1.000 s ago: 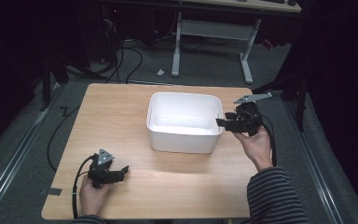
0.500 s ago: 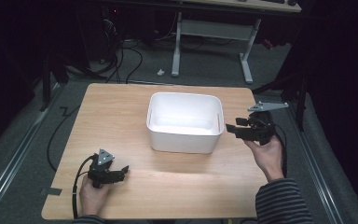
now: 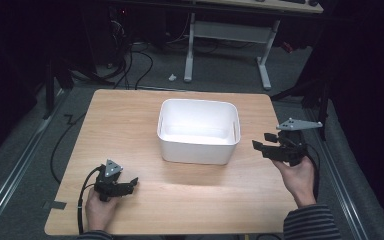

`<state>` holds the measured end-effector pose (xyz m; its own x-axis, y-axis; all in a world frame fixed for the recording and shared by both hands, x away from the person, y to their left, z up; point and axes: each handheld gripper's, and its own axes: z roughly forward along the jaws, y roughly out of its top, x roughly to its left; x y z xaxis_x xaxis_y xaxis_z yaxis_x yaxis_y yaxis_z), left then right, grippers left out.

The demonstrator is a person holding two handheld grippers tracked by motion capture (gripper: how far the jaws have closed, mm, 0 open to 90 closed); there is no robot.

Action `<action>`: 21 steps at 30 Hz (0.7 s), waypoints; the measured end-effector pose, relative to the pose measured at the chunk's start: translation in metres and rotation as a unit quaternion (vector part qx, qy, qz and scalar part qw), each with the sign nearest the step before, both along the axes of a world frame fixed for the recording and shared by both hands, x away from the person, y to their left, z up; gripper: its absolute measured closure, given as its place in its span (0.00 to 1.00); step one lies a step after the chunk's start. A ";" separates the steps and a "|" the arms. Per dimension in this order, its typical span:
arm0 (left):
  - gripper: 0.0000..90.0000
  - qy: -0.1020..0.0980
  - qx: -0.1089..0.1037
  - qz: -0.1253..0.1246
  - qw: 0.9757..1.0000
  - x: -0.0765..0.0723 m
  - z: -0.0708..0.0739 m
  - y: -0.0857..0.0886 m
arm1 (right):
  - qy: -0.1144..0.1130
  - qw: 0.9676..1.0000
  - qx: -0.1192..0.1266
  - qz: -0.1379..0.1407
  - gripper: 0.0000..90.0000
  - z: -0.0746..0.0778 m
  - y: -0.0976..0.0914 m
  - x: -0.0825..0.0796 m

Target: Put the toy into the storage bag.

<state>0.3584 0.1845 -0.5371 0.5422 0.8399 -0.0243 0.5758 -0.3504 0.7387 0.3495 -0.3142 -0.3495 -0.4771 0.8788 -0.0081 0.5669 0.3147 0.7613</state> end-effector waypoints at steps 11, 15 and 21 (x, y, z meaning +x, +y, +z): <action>0.23 -0.001 0.002 0.001 1.000 0.000 0.000 0.000 | 0.006 1.000 0.020 -0.017 0.51 -0.021 -0.017 -0.018; 0.23 -0.001 0.002 0.000 1.000 0.000 0.000 -0.001 | 0.008 0.999 0.030 -0.021 0.51 -0.033 -0.019 -0.022; 0.23 -0.001 0.002 0.001 1.000 0.000 0.000 -0.001 | 0.013 0.999 0.042 -0.023 0.50 -0.051 -0.019 -0.025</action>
